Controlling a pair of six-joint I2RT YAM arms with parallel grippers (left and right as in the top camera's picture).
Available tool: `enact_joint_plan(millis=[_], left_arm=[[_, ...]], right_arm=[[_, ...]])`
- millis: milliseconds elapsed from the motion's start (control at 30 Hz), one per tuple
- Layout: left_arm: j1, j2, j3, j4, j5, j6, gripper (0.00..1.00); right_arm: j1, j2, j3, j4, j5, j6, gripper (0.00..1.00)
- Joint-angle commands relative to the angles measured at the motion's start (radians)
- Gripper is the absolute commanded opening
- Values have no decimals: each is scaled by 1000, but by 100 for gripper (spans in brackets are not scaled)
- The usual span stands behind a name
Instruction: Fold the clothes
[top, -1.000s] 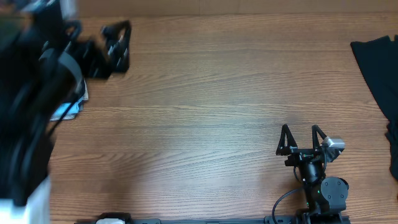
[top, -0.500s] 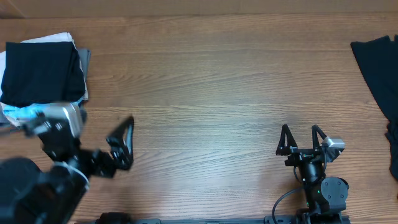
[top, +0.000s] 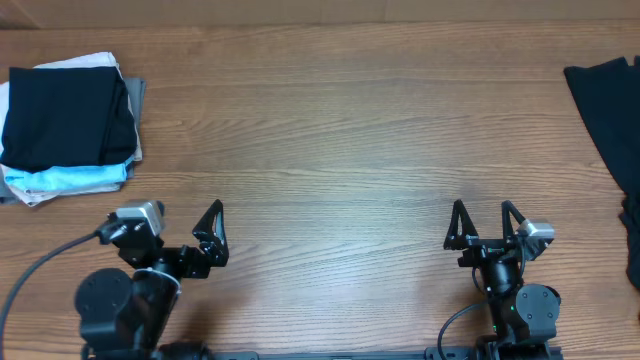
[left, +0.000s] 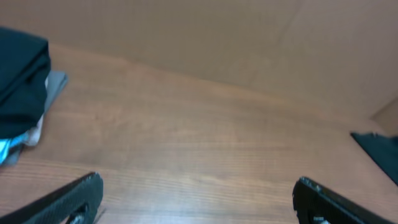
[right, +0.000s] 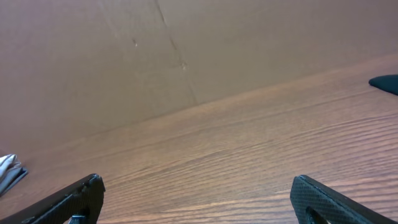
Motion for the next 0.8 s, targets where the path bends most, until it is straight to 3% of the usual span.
enact_joint_plan(millis=[0,333,767], left_arm=[[6,-69,-150,143,7,-39,100],[5,-204,-462,521,-50,-38,100],[-74,-320,-565,564,-273,-30,100]], right_arm=[[-5,-12,-11,5,10,-5,100],[-5,-12,-11,5,10,-5,100],[-5,-12,-11,5,10,-5,100]])
